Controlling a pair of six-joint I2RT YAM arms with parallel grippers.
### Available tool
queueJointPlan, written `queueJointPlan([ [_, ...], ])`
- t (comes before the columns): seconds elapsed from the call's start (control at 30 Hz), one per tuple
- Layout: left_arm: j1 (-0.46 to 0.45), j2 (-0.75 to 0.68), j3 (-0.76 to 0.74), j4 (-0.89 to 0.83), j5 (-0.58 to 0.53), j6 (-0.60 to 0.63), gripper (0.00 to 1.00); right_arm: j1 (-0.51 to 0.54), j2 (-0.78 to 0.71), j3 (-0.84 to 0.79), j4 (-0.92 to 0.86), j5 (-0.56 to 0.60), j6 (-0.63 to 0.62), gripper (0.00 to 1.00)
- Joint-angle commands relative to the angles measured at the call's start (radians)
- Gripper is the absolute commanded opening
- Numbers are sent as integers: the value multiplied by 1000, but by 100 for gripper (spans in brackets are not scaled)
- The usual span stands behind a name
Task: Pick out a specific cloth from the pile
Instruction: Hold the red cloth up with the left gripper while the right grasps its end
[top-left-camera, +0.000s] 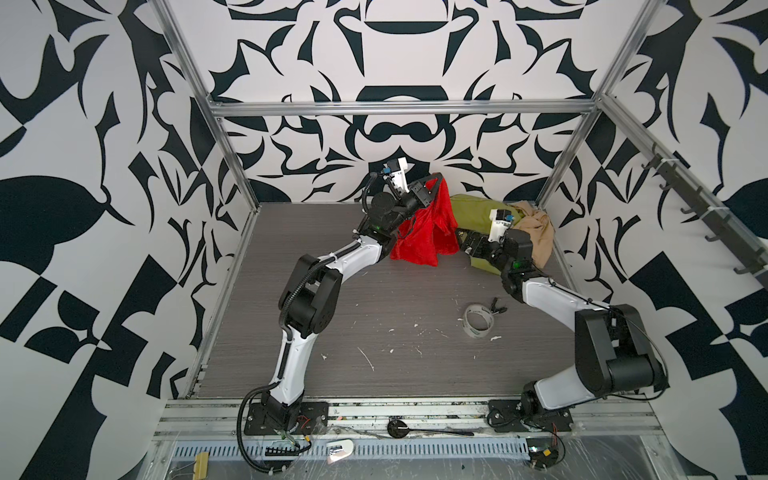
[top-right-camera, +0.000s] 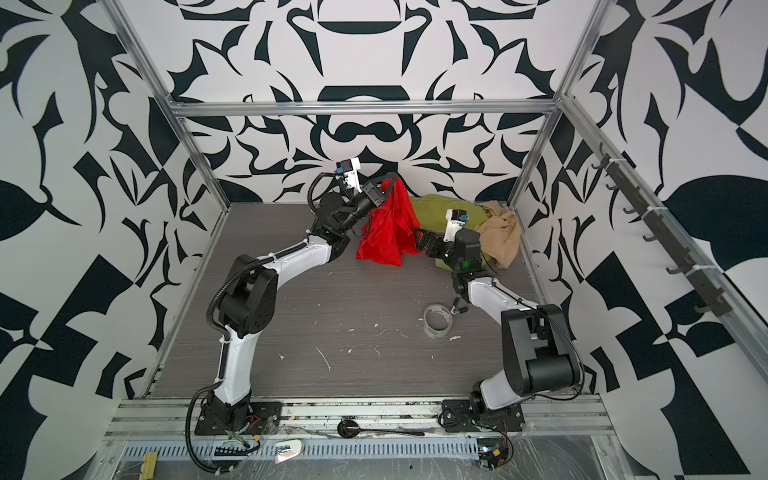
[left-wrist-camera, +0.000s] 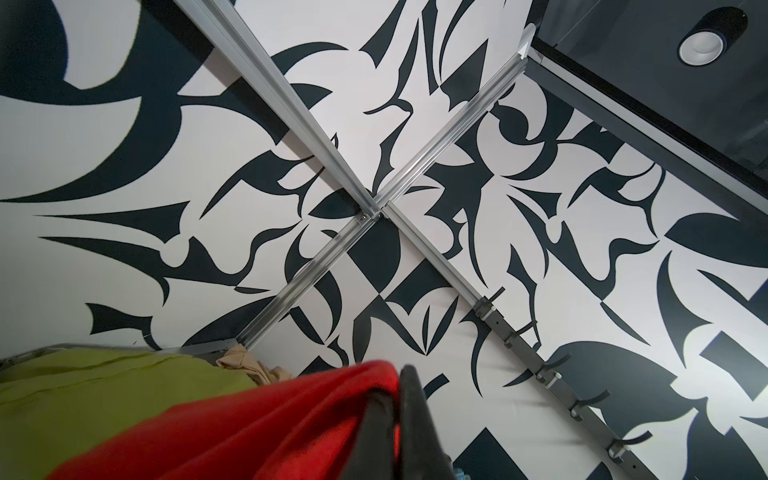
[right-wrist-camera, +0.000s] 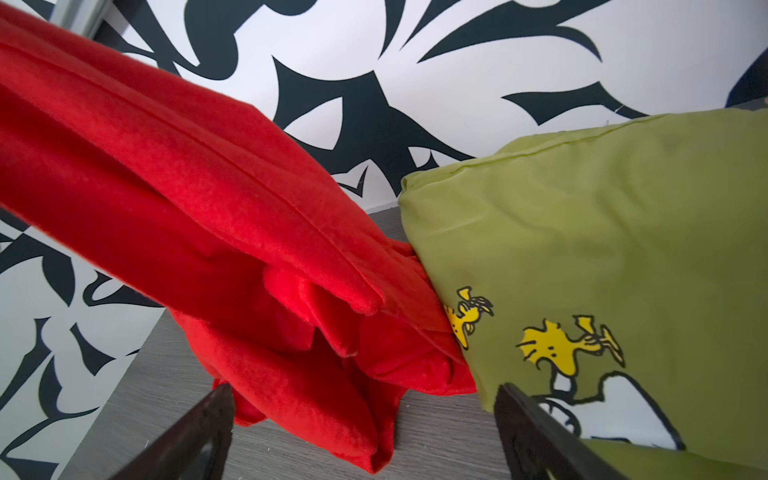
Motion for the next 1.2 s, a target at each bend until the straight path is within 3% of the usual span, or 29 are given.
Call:
queueJointPlan([
  [0.0,-3,-74,-15,96,-10,8,0,20,-28,-7,45,-25,-16,100],
  [0.67,16,-136,-41,89,24,-52,0,46,-54,16,10,-31,-104,100],
  [1.17,104,-118,-17,159,185,-272,0,37,-123,-1,-18,-59,-250,96],
])
